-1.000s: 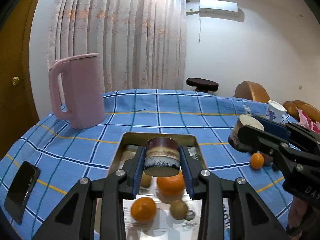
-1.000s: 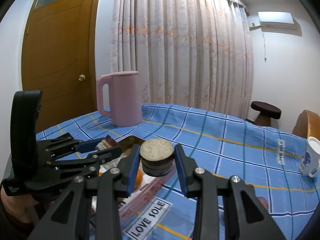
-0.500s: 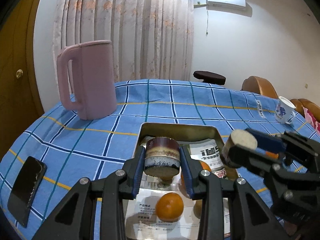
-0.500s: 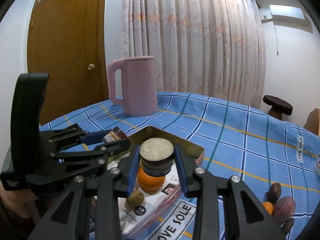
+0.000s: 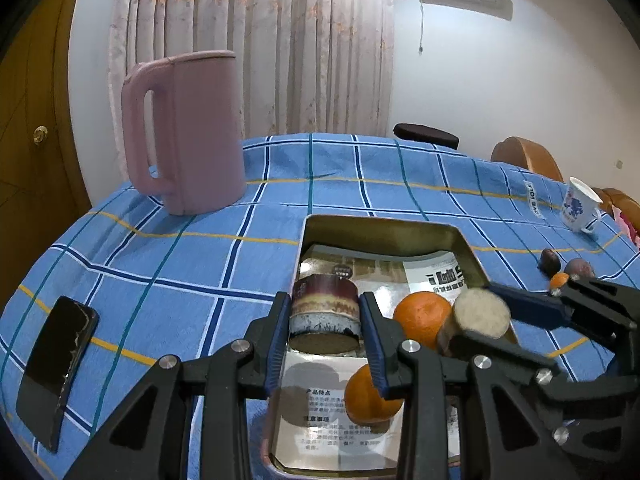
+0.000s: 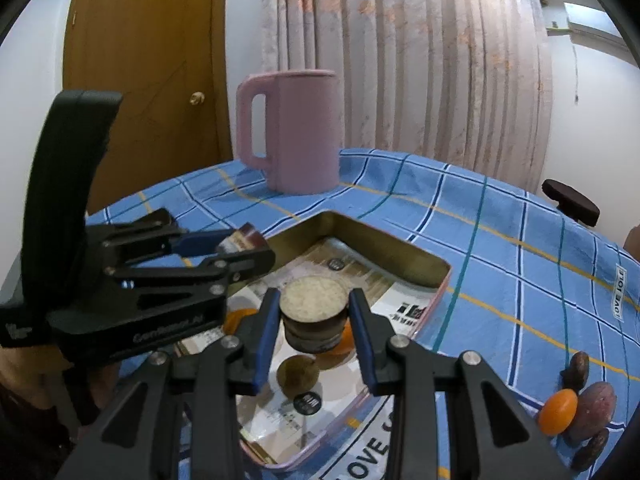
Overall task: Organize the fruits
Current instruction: 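Lower the cut half into the tin with the left tool while the right tool releases its half there, then grasp an orange with the left tool while the right tool grasps a dark brown round fruit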
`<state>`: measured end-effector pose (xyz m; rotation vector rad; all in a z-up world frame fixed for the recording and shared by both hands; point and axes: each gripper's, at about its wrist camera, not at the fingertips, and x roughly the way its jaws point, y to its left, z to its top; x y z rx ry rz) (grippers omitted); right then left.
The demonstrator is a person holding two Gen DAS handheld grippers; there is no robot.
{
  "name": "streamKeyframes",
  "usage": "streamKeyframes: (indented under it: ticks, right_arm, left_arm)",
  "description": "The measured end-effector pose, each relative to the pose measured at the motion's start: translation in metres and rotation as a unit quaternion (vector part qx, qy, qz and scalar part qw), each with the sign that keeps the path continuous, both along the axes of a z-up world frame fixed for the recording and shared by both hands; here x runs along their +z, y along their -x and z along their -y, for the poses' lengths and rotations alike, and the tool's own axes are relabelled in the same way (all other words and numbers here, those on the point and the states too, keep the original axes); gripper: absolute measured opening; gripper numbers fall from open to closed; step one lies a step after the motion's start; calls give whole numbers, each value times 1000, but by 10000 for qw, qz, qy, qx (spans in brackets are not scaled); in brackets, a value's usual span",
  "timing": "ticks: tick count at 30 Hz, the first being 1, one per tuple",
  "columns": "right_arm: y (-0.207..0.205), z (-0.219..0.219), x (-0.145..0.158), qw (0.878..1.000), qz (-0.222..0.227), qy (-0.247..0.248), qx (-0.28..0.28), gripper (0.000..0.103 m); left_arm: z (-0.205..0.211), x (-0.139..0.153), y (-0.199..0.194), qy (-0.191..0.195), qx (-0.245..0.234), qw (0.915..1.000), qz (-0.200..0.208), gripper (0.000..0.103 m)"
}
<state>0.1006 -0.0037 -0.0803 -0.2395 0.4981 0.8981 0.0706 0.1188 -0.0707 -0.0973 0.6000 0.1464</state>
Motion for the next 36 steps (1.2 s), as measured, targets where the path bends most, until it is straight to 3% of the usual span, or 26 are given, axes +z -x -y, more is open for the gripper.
streamKeyframes:
  ticks: [12, 15, 20, 27, 30, 36]
  right_arm:
    - [5, -4, -8, 9995, -25, 252, 171, 39]
    - [6, 3, -6, 9998, 15, 155, 91, 48]
    - [10, 27, 2, 9997, 164, -33, -168, 56]
    - [6, 90, 7, 9955, 283, -99, -902, 61]
    - [-3, 130, 6, 9883, 268, 11, -1500, 61]
    - [-33, 201, -6, 9713, -259, 135, -2359, 61]
  left_arm:
    - [9, -5, -2, -205, -56, 9996, -212, 37]
    - [10, -5, 1, -177, -47, 9996, -222, 40]
    - [16, 7, 7, -230, -34, 9997, -53, 46]
    - [41, 22, 9, -223, -297, 9992, 145, 47]
    - [63, 26, 6, -242, -560, 9979, 200, 47]
    - [105, 24, -14, -116, -1137, 9934, -3, 50]
